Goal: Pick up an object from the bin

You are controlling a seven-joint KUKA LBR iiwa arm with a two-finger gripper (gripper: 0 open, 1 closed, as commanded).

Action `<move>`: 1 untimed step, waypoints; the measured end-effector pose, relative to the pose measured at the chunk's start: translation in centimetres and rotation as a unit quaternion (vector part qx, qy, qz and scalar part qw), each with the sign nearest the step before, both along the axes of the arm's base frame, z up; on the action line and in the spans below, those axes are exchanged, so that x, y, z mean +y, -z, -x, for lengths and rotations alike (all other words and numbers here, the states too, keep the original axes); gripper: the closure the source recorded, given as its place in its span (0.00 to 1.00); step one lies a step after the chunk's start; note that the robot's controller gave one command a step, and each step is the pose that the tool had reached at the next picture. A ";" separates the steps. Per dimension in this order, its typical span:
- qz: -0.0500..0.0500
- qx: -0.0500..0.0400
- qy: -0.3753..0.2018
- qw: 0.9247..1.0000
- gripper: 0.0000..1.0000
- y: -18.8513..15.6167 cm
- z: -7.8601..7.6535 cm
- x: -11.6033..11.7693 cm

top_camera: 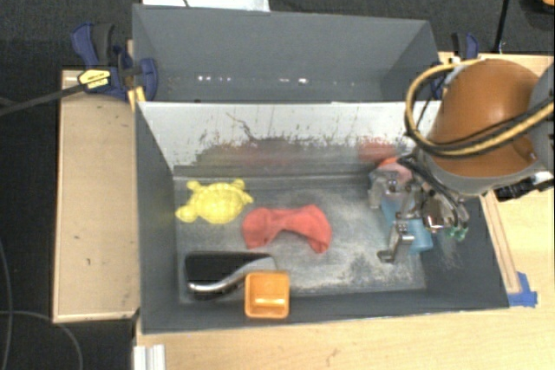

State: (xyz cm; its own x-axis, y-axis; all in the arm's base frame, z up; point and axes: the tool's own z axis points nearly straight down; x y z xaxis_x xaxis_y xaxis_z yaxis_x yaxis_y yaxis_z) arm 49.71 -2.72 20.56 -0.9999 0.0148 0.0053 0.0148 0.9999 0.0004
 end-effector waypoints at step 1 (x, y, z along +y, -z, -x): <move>0.000 -0.004 -0.001 1.000 0.00 -0.4 -0.1 0.0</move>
Offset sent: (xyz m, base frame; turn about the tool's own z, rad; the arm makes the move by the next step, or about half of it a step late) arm 0.0302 0.1036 -0.1356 -0.0815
